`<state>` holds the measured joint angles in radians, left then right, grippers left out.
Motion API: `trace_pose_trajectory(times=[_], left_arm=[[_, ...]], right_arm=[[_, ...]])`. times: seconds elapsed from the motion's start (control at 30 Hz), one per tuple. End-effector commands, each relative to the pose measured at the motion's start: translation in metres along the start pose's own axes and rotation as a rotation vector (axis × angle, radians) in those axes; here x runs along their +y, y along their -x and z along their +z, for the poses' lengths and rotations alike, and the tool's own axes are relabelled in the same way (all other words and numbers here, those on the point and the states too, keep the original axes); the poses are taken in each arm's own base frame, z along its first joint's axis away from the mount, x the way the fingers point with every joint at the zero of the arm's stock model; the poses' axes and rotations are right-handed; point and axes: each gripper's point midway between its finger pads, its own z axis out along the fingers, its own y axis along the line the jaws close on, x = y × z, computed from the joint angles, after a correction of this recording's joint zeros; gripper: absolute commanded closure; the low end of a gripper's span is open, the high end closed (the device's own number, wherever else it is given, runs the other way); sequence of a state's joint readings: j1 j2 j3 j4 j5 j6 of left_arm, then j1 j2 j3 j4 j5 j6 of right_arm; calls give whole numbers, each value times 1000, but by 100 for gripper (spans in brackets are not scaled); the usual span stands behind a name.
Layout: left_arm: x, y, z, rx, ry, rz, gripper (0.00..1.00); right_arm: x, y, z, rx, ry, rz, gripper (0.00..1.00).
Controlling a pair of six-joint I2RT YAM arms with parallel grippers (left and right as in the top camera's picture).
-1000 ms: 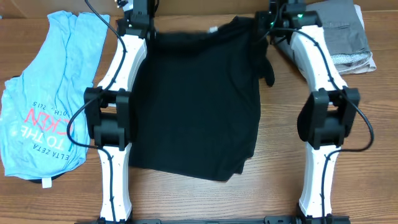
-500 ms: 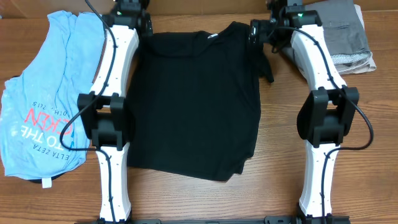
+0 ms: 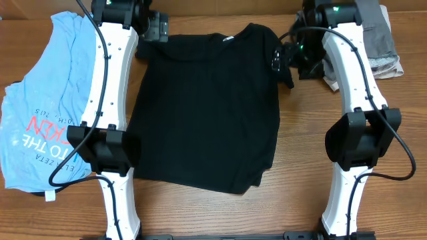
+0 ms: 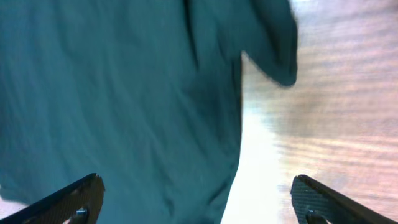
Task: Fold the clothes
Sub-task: 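Grasp the shirt's lower right corner with the right gripper, pull right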
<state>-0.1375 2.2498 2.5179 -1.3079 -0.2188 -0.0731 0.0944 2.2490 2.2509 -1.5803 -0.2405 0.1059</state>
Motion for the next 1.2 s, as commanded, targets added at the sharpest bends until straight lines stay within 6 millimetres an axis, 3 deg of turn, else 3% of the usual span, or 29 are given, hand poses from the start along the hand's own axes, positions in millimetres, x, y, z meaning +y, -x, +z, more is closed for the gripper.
trace_pose_trajectory(times=[0.0,0.3,0.5,0.67,0.83,0.97,1.17], left_arm=[[-7,-6,2,29,-38,33,0],[-8,-32,0,133,-52,52,0],[-7,-33,0,138,-51,53,0],[-8,-29,0,122,-52,50,0],[-8,-30,0,125,-51,47,0],[-7,-31,0,127,-52,47,0],[-8,-27,1,112,-53,44,0]], right_arm=[[8,-13,7,52,26,-3,4],[28,-63,21,128,5,-64,6],[13,-125,41,115,20,27,6],[13,-179,48,88,97,39,12],[3,-224,80,99,74,69,23],[-7,-248,107,147,53,114,33],[-7,-262,119,173,39,110,45]])
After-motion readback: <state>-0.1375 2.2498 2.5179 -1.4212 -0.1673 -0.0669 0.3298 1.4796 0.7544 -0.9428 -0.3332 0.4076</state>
